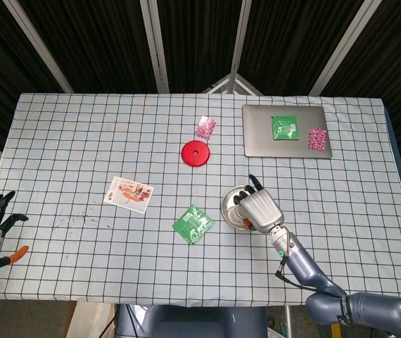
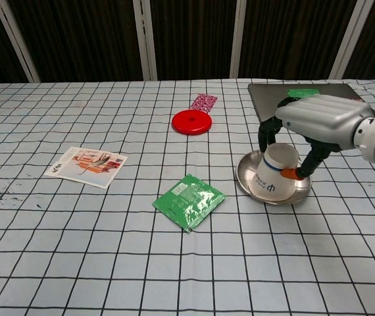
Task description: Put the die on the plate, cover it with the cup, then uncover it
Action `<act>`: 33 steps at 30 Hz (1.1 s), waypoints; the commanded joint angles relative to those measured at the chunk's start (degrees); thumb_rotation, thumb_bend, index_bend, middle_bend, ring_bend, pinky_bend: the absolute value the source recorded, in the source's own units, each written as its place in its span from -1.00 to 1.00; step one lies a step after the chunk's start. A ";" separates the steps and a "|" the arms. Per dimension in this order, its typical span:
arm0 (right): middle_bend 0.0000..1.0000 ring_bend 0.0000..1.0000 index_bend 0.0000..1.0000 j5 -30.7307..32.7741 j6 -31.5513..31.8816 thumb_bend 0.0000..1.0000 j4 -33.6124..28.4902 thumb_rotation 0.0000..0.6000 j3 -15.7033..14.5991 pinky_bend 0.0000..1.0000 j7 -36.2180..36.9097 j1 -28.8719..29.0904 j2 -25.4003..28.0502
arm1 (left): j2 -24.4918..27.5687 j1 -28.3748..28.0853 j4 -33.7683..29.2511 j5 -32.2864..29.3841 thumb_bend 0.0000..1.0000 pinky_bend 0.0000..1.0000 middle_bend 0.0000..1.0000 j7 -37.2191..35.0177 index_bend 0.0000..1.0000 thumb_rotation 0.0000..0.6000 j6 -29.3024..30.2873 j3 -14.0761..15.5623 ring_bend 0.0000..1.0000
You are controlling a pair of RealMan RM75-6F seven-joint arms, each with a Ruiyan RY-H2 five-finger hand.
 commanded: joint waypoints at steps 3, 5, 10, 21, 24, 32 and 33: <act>-0.02 -0.49 -0.04 0.60 -1.33 -0.19 0.00 1.00 1.21 -1.00 0.88 1.06 -1.39 | 0.18 0.05 0.18 0.01 -0.48 -0.74 -1.00 -0.60 -0.30 1.00 0.17 -0.05 -1.00; -0.02 -0.49 -0.04 0.95 -1.84 -0.19 0.41 1.00 1.66 -1.00 1.09 1.50 -1.97 | 0.25 0.03 0.24 -0.03 -0.48 -0.74 -1.00 -0.87 -0.30 1.00 0.16 -0.07 -1.00; -0.02 -0.49 -0.04 2.03 -3.03 -0.19 2.97 1.00 2.97 -1.00 1.65 2.69 -3.61 | 0.43 0.06 0.40 -0.15 -0.48 -0.74 -1.00 -1.33 -0.30 1.00 0.20 -0.12 -1.00; -0.02 -0.49 -0.03 0.49 -3.03 -0.19 10.79 1.00 3.62 -1.00 6.19 2.67 -5.77 | 0.21 -0.08 0.15 -0.44 -0.48 -0.74 -1.00 -0.29 -0.29 1.00 -0.34 -0.07 -1.00; -0.02 -0.49 -0.03 -0.69 -2.66 -0.19 14.19 1.00 3.56 -1.00 7.83 2.49 -6.65 | 0.07 0.03 0.05 -0.39 -0.48 -0.74 -1.00 0.14 -0.29 1.00 -0.07 -0.10 -1.00; -0.02 -0.48 -0.03 -4.07 0.29 -0.19 21.00 1.00 3.65 -1.00 12.58 1.22 -8.59 | -0.29 -0.18 0.00 -0.84 -0.48 -0.74 -1.00 1.07 -0.29 1.00 -0.62 -0.21 -1.00; -0.02 -0.48 -0.03 -4.34 0.67 -0.19 21.76 1.00 3.63 -1.00 13.05 1.01 -8.80 | -0.34 -0.22 -0.03 -0.80 -0.48 -0.74 -1.00 1.21 -0.29 1.00 -0.70 -0.18 -1.00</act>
